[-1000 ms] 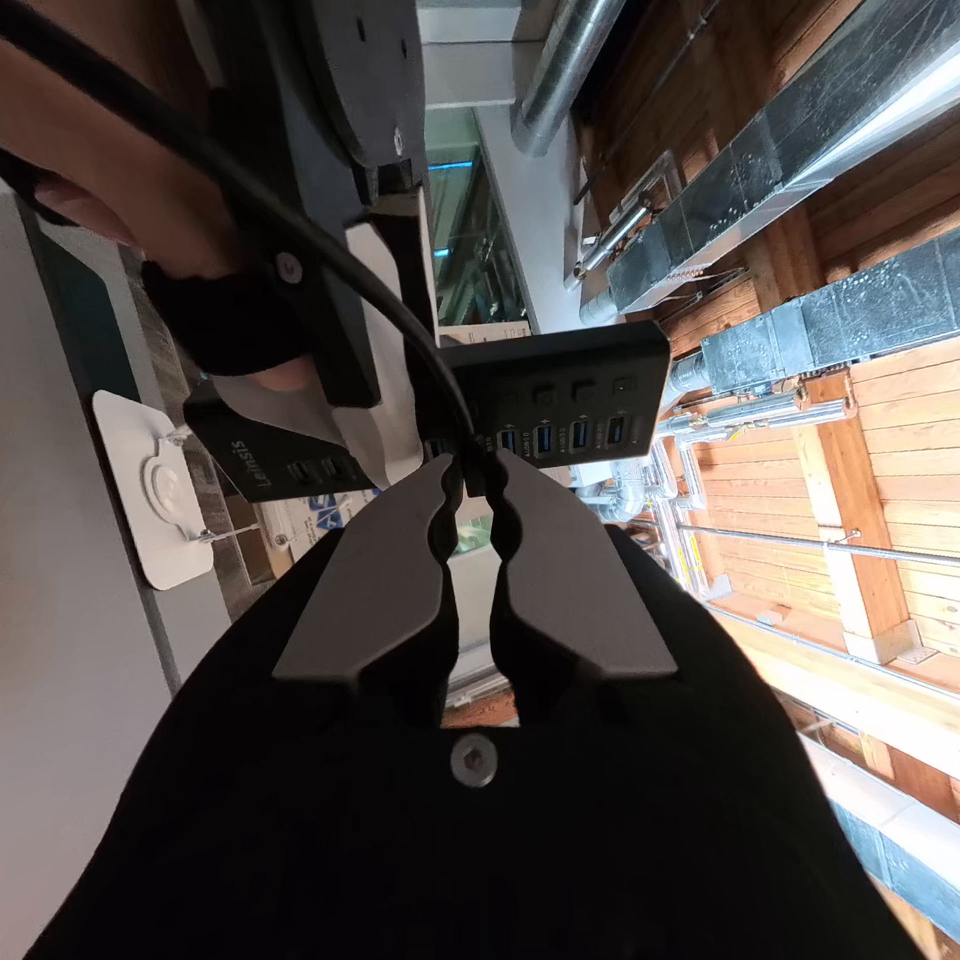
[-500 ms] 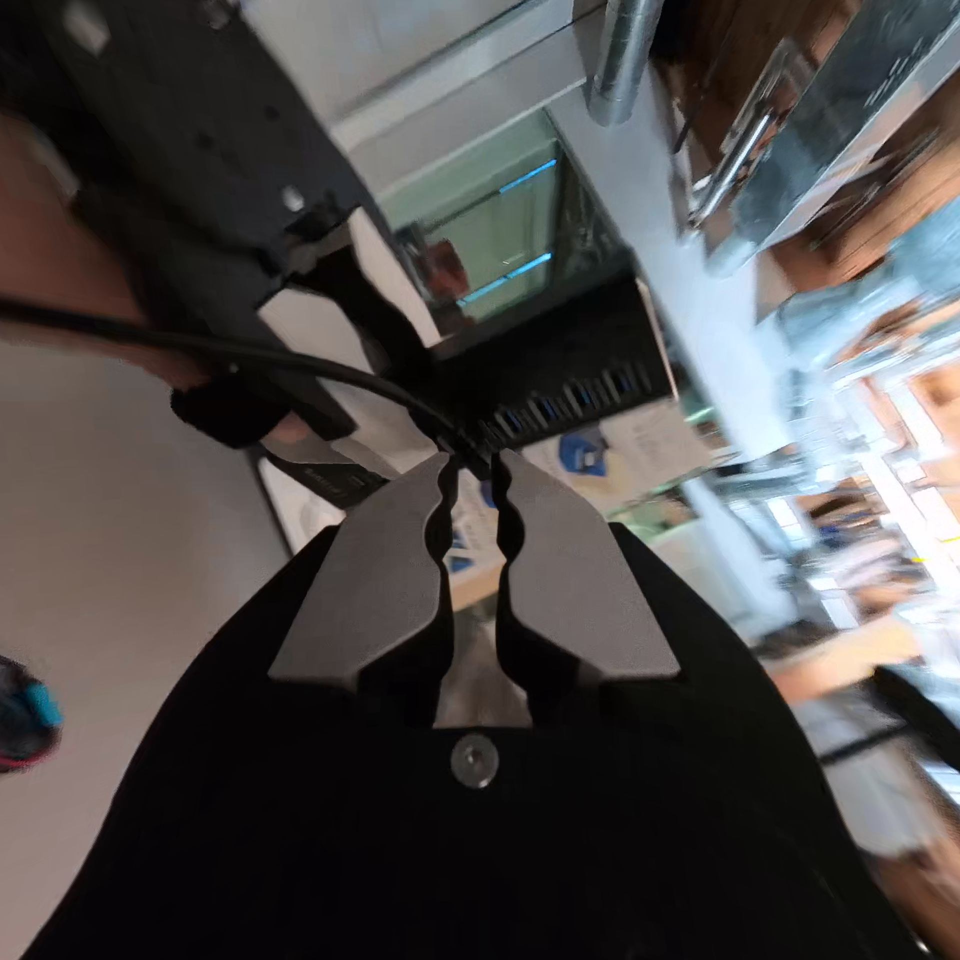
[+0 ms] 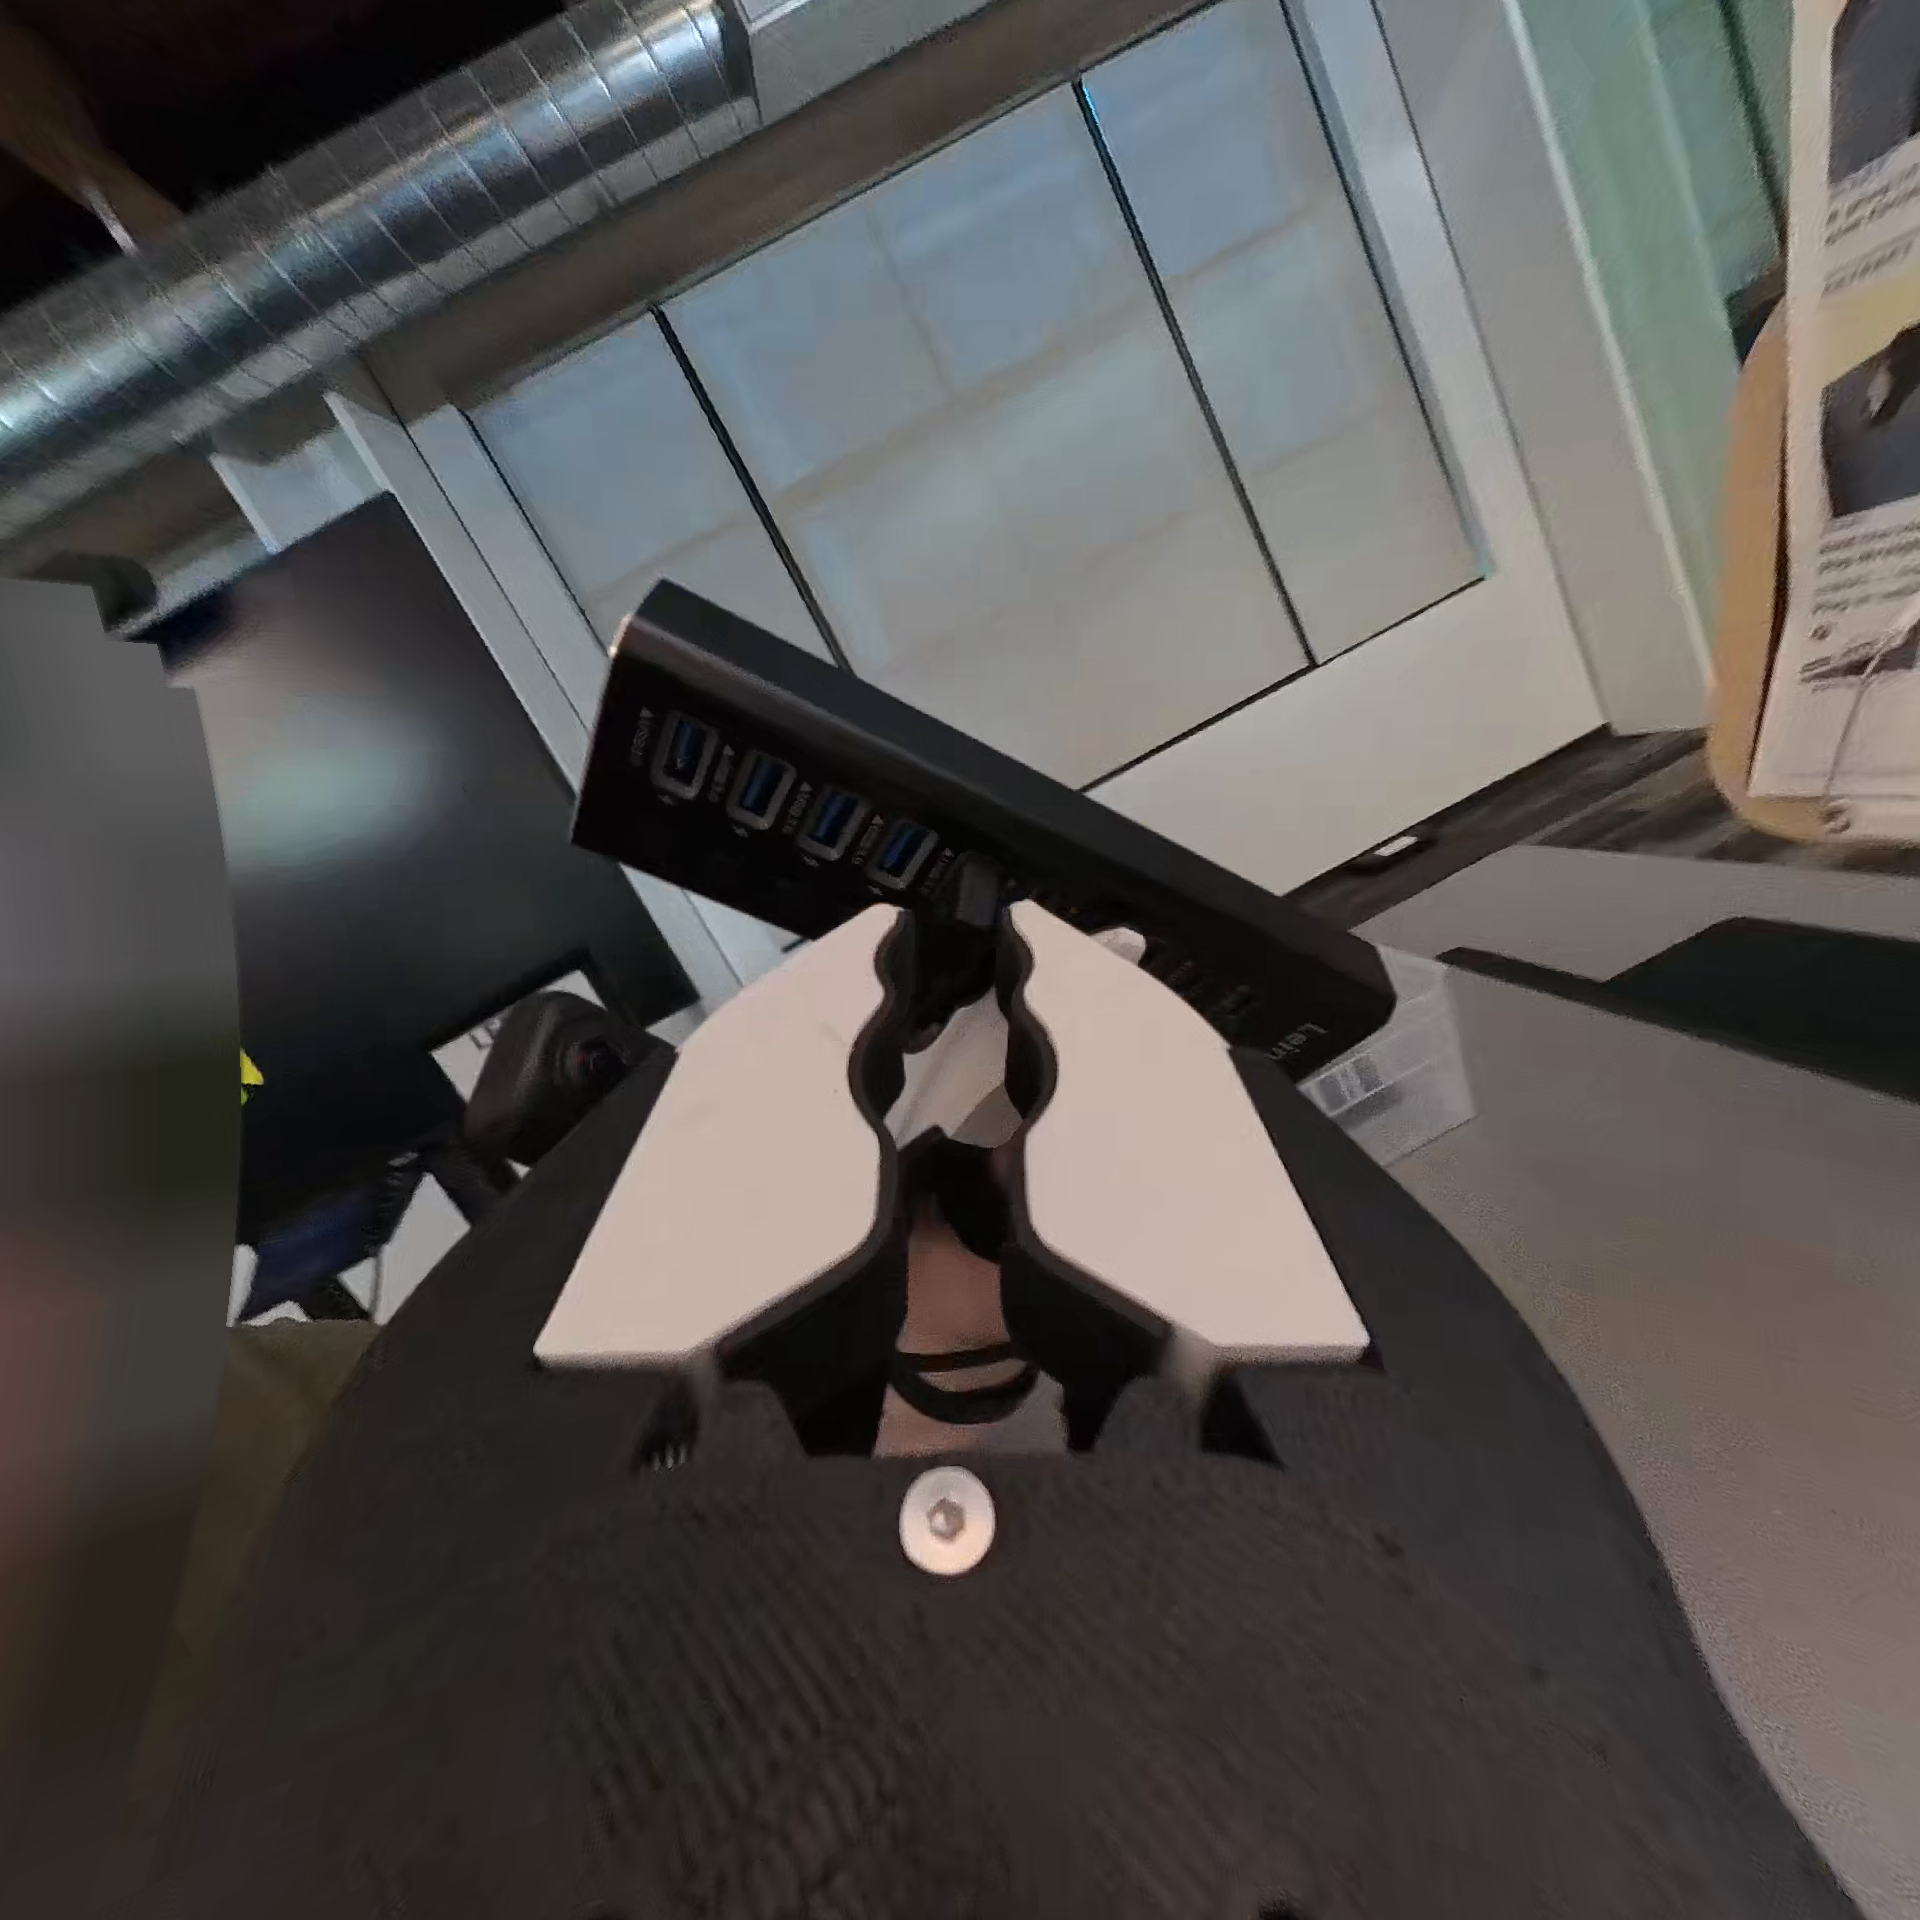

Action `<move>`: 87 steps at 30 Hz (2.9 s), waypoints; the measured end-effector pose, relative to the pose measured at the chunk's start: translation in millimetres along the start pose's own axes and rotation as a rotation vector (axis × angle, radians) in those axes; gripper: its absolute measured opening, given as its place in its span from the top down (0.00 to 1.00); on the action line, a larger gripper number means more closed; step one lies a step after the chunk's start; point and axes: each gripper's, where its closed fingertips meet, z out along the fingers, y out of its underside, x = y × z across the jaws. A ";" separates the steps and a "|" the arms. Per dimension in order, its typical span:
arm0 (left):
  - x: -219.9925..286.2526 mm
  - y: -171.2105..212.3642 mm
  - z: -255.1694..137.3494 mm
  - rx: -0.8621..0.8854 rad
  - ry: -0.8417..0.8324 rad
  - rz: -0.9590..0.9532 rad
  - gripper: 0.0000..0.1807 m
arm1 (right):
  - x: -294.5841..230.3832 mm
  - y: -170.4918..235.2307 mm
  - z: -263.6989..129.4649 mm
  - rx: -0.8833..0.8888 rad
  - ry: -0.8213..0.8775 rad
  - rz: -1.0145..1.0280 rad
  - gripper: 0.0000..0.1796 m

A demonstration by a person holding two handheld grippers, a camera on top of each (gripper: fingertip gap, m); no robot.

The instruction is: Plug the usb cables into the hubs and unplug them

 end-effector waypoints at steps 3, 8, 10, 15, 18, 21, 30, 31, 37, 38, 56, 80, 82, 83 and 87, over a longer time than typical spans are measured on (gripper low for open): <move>0.1 -1.3 -0.6 0.006 -0.021 0.028 0.84 | 0.2 0.3 -1.1 0.009 -0.031 0.076 0.94; -1.5 -1.6 -1.4 0.009 -0.058 0.067 0.84 | 0.1 1.9 -0.8 0.019 -0.088 0.192 0.94; -1.5 -0.9 -1.2 0.007 -0.069 0.074 0.84 | 1.1 2.2 -1.1 0.031 -0.107 0.240 0.94; 1.7 1.5 0.8 -0.009 -0.053 0.080 0.84 | 3.3 2.5 -2.9 0.048 -0.159 0.328 0.95; 4.7 2.4 1.1 -0.011 -0.009 0.118 0.82 | 3.7 2.9 -5.0 0.060 -0.175 0.366 0.95; 4.8 8.1 2.8 -0.048 -0.009 0.133 0.83 | 9.0 3.0 -4.7 0.112 -0.149 0.373 0.96; 6.1 18.3 5.2 -0.067 0.019 0.084 0.84 | 18.5 5.3 -4.5 0.158 -0.105 0.375 0.95; 6.8 19.6 6.2 -0.062 0.055 0.027 0.84 | 18.7 5.0 -3.5 0.147 -0.091 0.342 0.95; 27.3 52.0 5.7 -0.149 0.474 -0.340 0.84 | 48.9 2.8 -9.3 -0.079 0.194 -0.227 0.72; 36.4 57.0 0.5 -0.146 0.577 -0.394 0.84 | 50.5 -1.8 -12.8 -0.093 0.211 -0.335 0.67; 68.0 170.0 -16.7 -0.462 0.770 -0.468 0.65 | 120.2 53.8 -4.1 -0.258 -0.303 -0.332 0.84; 3.8 194.8 -10.4 -0.479 0.422 0.082 0.70 | 138.8 54.7 -13.9 -0.292 -0.523 -0.210 0.84; -6.4 189.1 -6.9 -0.475 0.373 -0.001 0.71 | 149.8 60.0 -9.2 -0.313 -0.453 -0.247 0.84; -11.5 182.4 -5.1 -0.455 0.355 -0.054 0.71 | 154.5 62.6 -7.8 -0.313 -0.431 -0.261 0.84; -32.3 143.6 -2.0 -0.327 0.328 -0.293 0.75 | 171.3 67.2 -4.8 -0.294 -0.366 -0.300 0.84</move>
